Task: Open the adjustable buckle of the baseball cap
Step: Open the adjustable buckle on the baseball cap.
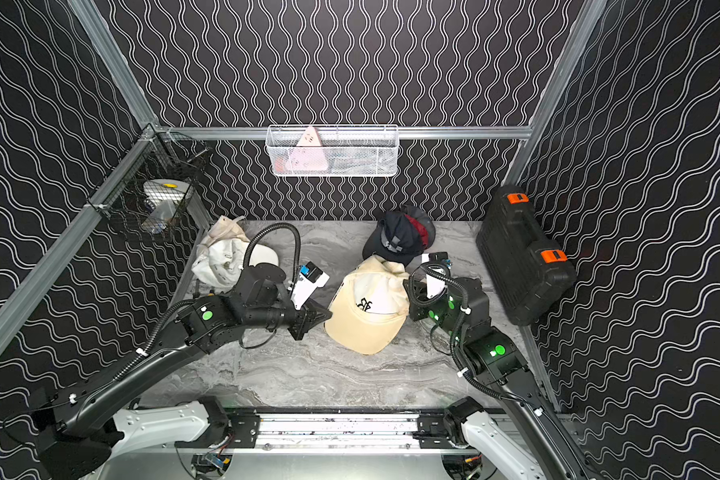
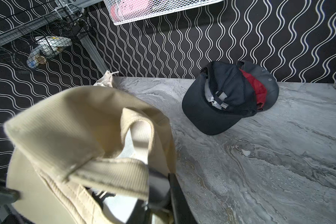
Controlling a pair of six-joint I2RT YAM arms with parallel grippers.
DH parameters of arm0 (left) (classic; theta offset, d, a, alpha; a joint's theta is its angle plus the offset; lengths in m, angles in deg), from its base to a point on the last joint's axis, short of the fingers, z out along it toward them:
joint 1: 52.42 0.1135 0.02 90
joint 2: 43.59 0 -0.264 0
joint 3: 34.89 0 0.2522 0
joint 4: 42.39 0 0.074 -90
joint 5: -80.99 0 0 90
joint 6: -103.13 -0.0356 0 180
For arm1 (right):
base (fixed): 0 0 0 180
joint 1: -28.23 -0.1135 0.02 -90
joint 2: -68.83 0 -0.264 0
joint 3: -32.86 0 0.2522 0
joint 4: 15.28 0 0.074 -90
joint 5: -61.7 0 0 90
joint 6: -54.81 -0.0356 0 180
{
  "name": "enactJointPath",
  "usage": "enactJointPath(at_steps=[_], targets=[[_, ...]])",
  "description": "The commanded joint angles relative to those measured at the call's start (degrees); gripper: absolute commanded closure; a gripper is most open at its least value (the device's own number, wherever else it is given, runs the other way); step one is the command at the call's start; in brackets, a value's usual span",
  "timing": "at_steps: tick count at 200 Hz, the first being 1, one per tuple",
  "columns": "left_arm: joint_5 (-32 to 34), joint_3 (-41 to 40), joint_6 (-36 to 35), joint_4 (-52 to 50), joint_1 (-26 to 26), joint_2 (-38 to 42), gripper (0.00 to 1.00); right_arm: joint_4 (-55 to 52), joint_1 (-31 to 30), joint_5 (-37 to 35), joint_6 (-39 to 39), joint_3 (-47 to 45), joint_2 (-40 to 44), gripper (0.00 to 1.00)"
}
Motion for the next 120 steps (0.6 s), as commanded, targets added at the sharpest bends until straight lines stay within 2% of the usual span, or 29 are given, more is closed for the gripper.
enactJointPath(at_steps=[1,40,120], targets=[[-1.6,-0.3,-0.5,1.5,0.0,0.0,1.0,3.2,-0.1,-2.3,-0.2,0.2,0.8,0.87],[-3.4,-1.6,-1.2,1.3,0.0,-0.5,1.0,7.4,-0.1,-2.5,-0.9,-0.3,3.3,0.9],[-4.0,-3.2,-1.6,2.0,0.0,1.6,1.0,12.0,-0.1,-3.8,-1.7,-1.1,6.5,0.78]])
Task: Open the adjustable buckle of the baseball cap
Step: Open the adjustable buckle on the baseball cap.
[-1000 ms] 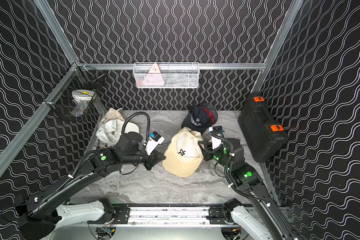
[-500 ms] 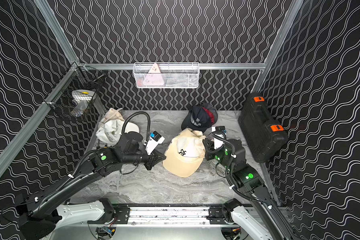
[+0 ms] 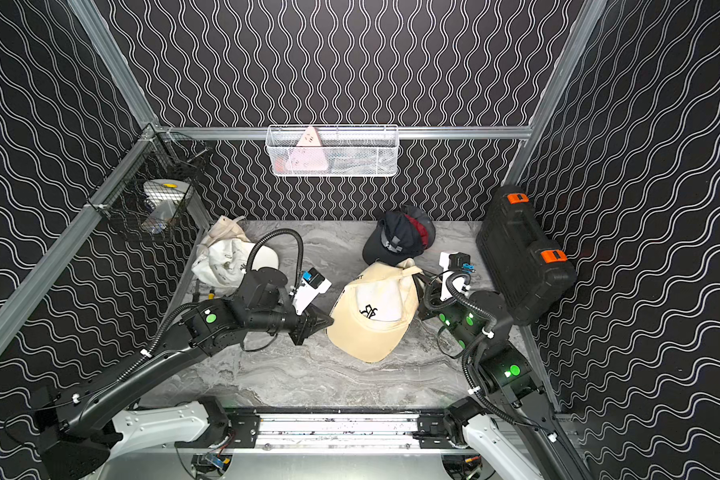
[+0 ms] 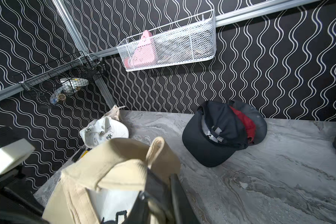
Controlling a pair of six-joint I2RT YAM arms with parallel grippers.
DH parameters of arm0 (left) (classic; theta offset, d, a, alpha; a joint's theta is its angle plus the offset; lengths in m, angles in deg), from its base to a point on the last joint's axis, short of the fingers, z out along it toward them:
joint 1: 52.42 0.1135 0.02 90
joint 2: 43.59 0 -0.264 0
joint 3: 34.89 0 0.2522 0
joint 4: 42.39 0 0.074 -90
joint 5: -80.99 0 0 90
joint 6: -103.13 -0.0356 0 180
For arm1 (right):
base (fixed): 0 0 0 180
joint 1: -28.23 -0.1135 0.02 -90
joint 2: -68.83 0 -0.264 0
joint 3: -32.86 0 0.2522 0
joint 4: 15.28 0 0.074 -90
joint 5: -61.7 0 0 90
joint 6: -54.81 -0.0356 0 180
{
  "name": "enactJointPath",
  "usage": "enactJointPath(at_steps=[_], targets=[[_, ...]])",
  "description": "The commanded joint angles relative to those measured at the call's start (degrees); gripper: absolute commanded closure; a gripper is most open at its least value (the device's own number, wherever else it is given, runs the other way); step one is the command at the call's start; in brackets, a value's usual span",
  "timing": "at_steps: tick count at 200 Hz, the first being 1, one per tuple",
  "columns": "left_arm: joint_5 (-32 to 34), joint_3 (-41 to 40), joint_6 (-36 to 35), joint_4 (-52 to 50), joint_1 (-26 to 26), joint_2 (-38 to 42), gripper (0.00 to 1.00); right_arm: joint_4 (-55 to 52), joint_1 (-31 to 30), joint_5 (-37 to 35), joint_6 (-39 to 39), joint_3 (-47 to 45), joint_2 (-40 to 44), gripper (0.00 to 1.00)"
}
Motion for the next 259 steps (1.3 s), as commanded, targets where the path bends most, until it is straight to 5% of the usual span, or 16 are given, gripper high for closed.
enactJointPath(at_steps=[1,259], targets=[[-0.6,0.0,-0.9,0.5,0.0,0.8,1.0,4.7,-0.1,-0.9,-1.1,0.0,-0.2,0.77],[2.2,2.1,2.2,3.9,0.0,3.4,1.0,-2.7,-0.1,-3.7,0.2,-5.2,4.8,0.58]])
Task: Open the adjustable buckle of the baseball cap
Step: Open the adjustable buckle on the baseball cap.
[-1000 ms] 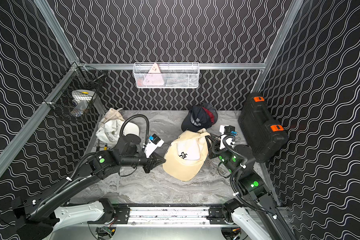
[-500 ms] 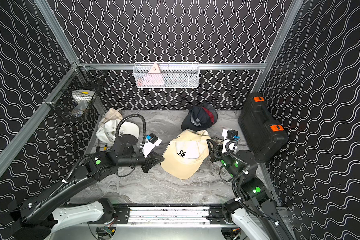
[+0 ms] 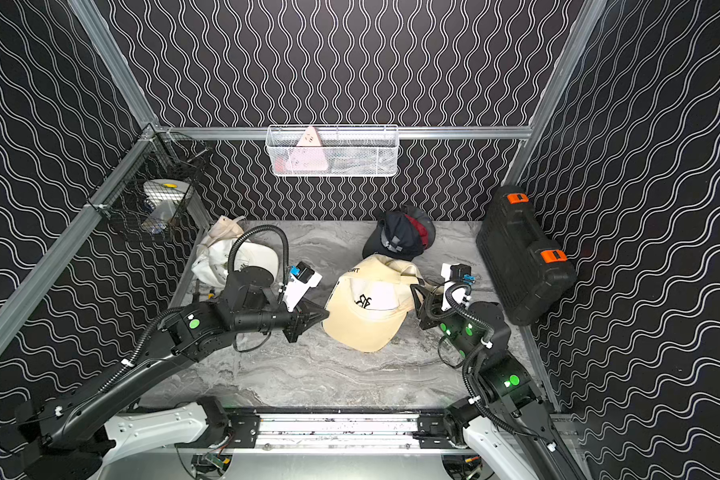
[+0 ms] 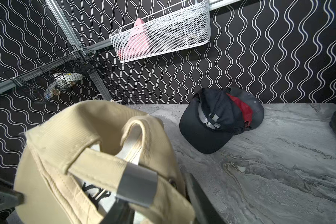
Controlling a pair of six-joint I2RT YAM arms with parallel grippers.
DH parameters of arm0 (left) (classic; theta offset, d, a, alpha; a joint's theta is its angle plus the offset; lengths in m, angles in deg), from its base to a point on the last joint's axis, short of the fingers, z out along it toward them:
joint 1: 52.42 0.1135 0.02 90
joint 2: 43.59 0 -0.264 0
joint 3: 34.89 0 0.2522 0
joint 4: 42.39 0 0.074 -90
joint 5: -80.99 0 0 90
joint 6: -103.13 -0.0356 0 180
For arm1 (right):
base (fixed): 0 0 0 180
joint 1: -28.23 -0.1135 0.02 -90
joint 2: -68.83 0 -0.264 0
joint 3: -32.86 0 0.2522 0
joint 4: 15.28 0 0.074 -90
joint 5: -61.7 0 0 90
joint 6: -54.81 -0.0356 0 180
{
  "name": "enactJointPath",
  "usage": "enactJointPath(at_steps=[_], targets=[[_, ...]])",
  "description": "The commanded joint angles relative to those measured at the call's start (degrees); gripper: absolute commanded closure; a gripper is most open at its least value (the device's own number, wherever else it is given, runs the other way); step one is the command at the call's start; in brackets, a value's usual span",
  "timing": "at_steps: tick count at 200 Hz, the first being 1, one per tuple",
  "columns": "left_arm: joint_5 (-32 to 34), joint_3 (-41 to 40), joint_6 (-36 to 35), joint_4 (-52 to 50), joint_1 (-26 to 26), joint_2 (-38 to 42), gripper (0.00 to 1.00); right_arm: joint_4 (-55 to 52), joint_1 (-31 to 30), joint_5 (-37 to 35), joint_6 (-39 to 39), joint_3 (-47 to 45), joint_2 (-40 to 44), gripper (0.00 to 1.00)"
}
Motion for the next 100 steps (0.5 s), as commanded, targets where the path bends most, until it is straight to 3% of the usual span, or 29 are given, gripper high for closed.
enactJointPath(at_steps=[1,100], targets=[[-0.5,1.1,0.5,2.3,0.0,0.0,1.0,-0.6,-0.1,-2.6,1.2,-0.2,0.2,0.57],[-0.6,1.7,0.2,1.3,0.0,0.5,1.0,0.0,-0.1,-7.9,2.4,-0.9,-0.3,0.56]])
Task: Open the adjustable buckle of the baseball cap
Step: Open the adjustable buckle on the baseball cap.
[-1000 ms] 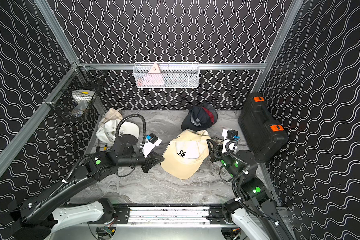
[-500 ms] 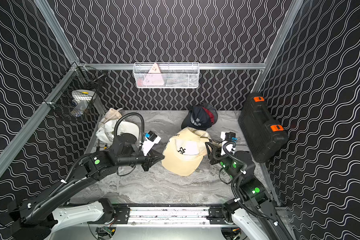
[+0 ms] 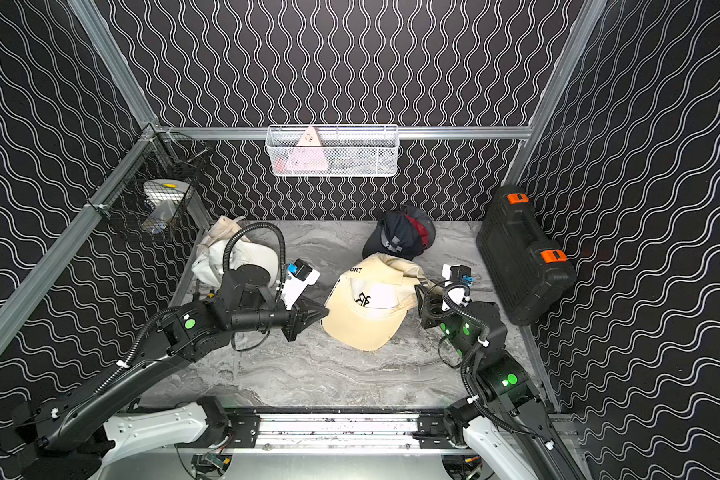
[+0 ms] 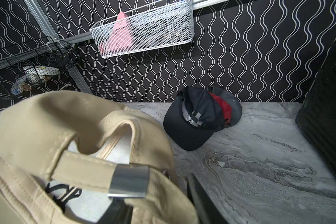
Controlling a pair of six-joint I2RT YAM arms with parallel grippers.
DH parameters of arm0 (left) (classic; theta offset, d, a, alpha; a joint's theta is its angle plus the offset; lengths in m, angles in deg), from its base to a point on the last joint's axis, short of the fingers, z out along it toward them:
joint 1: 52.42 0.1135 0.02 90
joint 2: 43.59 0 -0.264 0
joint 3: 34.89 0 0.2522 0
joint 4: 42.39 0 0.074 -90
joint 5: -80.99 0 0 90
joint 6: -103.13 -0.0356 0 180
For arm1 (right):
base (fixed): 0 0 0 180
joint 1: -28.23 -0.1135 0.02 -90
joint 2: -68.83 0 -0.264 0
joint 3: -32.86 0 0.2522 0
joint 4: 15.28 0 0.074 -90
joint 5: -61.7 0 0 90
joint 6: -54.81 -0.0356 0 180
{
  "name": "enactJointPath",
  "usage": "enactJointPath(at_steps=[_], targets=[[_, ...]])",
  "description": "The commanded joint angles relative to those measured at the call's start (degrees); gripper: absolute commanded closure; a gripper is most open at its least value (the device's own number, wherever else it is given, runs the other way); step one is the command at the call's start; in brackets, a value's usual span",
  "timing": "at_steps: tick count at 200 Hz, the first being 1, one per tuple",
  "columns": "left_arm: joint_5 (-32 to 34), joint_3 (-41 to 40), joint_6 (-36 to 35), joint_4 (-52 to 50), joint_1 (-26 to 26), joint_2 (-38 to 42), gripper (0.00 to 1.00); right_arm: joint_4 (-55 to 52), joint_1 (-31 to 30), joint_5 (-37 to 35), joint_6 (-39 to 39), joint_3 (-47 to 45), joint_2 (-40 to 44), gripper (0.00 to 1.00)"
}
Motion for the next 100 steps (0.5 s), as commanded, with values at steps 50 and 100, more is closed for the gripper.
enactJointPath(at_steps=[50,100], targets=[[-2.6,-0.3,-1.4,1.3,0.0,-0.3,1.0,4.3,-0.1,-2.6,0.4,0.7,3.1,0.93],[-5.6,-1.3,-2.0,1.3,0.0,-1.5,1.0,7.3,-0.1,0.9,-0.3,4.4,3.5,0.95]])
